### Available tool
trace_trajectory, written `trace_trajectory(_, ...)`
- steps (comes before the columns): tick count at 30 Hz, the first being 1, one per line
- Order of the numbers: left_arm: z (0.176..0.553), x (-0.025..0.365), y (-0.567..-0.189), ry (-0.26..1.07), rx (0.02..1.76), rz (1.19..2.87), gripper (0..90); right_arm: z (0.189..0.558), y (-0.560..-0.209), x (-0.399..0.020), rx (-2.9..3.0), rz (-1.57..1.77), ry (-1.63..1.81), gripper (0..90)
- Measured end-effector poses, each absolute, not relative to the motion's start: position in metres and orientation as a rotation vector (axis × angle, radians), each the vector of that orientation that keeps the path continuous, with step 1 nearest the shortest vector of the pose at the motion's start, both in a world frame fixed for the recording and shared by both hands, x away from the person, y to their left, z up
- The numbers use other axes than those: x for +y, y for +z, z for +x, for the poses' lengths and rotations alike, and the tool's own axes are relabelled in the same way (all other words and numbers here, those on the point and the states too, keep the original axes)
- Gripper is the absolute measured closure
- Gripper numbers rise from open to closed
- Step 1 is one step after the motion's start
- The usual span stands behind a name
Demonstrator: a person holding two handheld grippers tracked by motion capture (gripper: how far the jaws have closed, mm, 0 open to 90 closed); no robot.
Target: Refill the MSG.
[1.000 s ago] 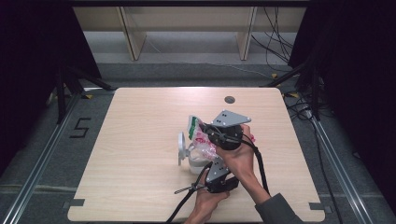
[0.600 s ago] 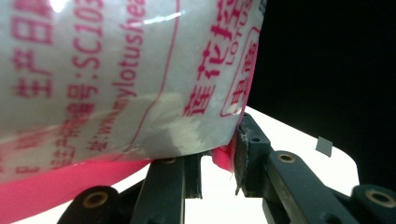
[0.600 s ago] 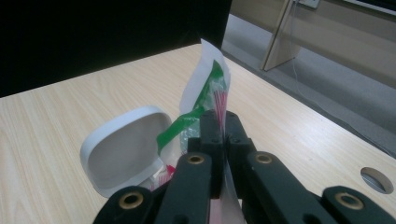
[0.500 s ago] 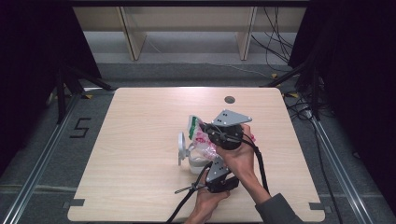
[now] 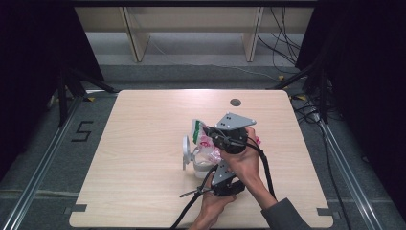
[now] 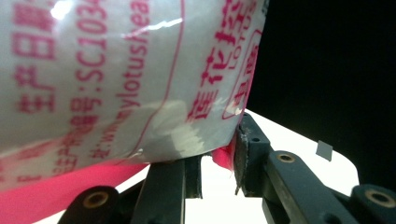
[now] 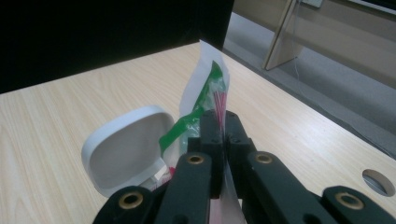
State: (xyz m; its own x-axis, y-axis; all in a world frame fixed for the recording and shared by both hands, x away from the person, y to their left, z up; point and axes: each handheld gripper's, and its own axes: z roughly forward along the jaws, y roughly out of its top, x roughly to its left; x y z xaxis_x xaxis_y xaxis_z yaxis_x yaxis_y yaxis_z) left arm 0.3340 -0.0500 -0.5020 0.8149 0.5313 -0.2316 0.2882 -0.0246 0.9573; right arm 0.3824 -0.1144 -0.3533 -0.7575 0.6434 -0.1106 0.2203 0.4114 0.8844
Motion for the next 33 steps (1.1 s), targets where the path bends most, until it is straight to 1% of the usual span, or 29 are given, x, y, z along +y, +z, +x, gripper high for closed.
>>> trace_trajectory(3,0.3332,-0.0495,-0.4993,0.232,0.653,1.612,74.5,0.3816,-0.3507,-0.1143,2.232,0.737,1.309,90.0)
trace_trajectory(5,0.3341,-0.0501,-0.4991,0.217,0.654,1.607,74.5,0.3808,-0.3492,-0.1143,2.226,0.721,1.306,90.0)
trace_trajectory(11,0.3342,-0.0498,-0.5003,0.222,0.659,1.613,74.5,0.3811,-0.3524,-0.1121,2.23,0.771,1.311,90.0)
trace_trajectory(33,0.3333,-0.0494,-0.5014,0.223,0.652,1.621,74.6,0.3811,-0.3515,-0.1171,2.218,0.741,1.328,90.0)
